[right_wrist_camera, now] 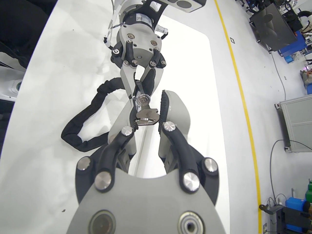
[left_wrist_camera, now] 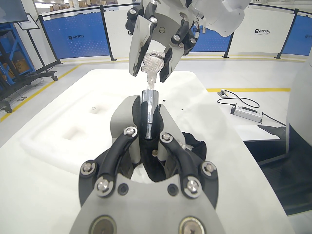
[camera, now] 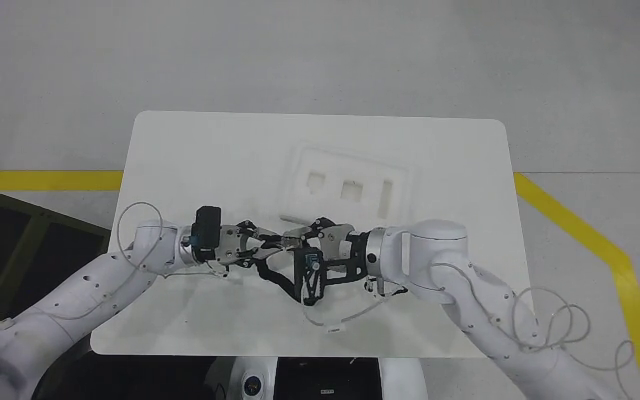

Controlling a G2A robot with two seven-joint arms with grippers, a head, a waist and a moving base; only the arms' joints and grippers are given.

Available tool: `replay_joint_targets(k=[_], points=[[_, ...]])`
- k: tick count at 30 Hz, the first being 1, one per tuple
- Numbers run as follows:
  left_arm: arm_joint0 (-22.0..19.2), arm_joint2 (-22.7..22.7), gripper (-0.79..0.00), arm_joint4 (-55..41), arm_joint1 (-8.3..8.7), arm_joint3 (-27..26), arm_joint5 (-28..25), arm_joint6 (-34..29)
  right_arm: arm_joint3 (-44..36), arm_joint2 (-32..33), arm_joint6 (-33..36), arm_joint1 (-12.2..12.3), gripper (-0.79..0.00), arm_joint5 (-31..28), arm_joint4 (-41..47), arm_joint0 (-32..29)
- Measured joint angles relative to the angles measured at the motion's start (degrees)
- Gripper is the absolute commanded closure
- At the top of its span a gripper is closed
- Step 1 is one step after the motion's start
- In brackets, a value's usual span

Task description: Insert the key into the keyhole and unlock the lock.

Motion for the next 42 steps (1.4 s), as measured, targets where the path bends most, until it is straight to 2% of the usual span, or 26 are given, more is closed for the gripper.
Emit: replay_joint_targets(k=[7,13,18,28,35,37,38,40,42], points=[[-0.22,0.46,0.000,0.15,0.08,-0.22,0.32,0.31,1.12,-0.26,6.36,-0.37,0.000,1.54,9.32,0.59],[-0.48,0.80,0.000,0.33,0.16,-0.19,0.51,0.52,2.36,-0.40,14.49,-0.78,0.000,6.82,21.39,1.46],[-0.65,1.05,0.000,0.25,0.24,-0.07,0.61,0.62,2.69,0.12,17.24,-0.86,0.000,10.38,28.08,1.52],[-1.04,1.52,0.000,0.36,0.36,-0.07,0.71,0.71,1.98,0.62,22.97,-0.71,0.000,16.52,35.43,0.93],[-1.24,1.81,0.000,0.23,0.46,0.10,0.89,0.89,1.66,-0.29,24.01,-1.04,0.000,21.65,37.51,0.84],[-1.31,1.91,0.000,0.31,0.47,0.05,0.97,0.98,1.50,-0.41,23.66,-1.14,-0.169,23.09,38.15,0.67],[-1.34,1.97,0.000,0.34,0.48,0.03,0.99,1.00,1.50,-0.46,23.61,-1.17,-0.336,23.49,38.27,0.61],[-1.41,2.09,0.000,0.35,0.49,-0.01,1.02,1.03,1.60,-0.59,23.77,-1.20,-0.785,23.92,38.40,0.58],[-1.49,2.19,0.000,0.26,0.50,-0.02,1.08,1.08,1.72,-0.60,23.81,-1.20,-0.785,23.82,38.40,0.65]])
